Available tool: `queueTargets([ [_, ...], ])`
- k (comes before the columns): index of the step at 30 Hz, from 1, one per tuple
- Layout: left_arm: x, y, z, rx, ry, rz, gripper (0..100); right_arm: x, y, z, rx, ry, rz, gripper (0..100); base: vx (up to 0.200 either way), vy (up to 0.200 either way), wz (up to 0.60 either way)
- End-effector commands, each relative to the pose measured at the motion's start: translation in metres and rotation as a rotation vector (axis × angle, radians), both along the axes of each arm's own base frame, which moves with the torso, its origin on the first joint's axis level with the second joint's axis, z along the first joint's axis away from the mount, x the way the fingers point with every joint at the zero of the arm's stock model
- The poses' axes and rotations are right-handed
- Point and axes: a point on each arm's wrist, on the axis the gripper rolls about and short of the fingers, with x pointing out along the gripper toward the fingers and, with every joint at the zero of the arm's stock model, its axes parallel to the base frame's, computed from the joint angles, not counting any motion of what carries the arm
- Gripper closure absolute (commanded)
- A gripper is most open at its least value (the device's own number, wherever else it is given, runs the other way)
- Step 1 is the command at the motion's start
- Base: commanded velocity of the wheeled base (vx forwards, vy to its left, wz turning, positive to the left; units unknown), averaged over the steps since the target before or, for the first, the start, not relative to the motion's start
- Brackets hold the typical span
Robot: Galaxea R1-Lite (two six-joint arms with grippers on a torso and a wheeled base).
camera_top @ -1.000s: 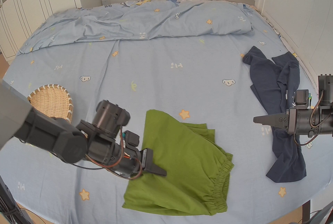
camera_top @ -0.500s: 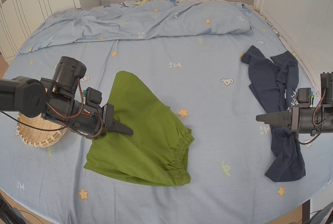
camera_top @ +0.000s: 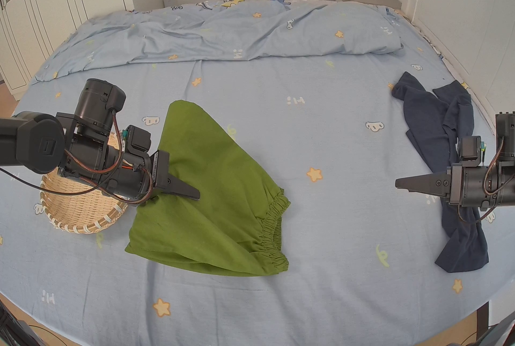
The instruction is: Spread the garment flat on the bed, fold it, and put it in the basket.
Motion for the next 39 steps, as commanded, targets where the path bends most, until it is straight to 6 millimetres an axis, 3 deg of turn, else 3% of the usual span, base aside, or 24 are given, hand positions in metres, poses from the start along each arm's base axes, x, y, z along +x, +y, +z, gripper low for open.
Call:
queueTargets([
  [1,0.001,0.0,0.001,0.001,-0.004,0.0,100,0.0,0.0,0.0,0.0,-0.001,0.001,0,0.0,0.2,0.0],
  [8,-0.001,-0.001,0.0,0.007,-0.008,-0.007,100,0.0,0.001,0.0,0.0,0.001,0.004,0,0.0,0.2,0.0],
  [16,-0.014,0.0,0.006,0.063,-0.086,-0.021,100,-0.003,0.003,0.0,0.0,-0.001,0.013,0,0.0,0.0,0.0],
  [27,-0.033,0.013,0.03,0.096,-0.219,-0.014,100,-0.008,0.01,0.001,0.0,-0.005,0.047,0,0.0,0.0,0.0],
  [36,-0.044,0.019,0.034,0.111,-0.416,-0.043,100,-0.011,0.009,0.004,0.004,-0.021,0.046,0,0.0,0.0,0.0],
  [39,-0.05,0.029,0.036,0.121,-0.523,-0.024,100,-0.012,0.009,0.005,0.004,-0.022,0.046,0,0.0,0.0,0.0],
])
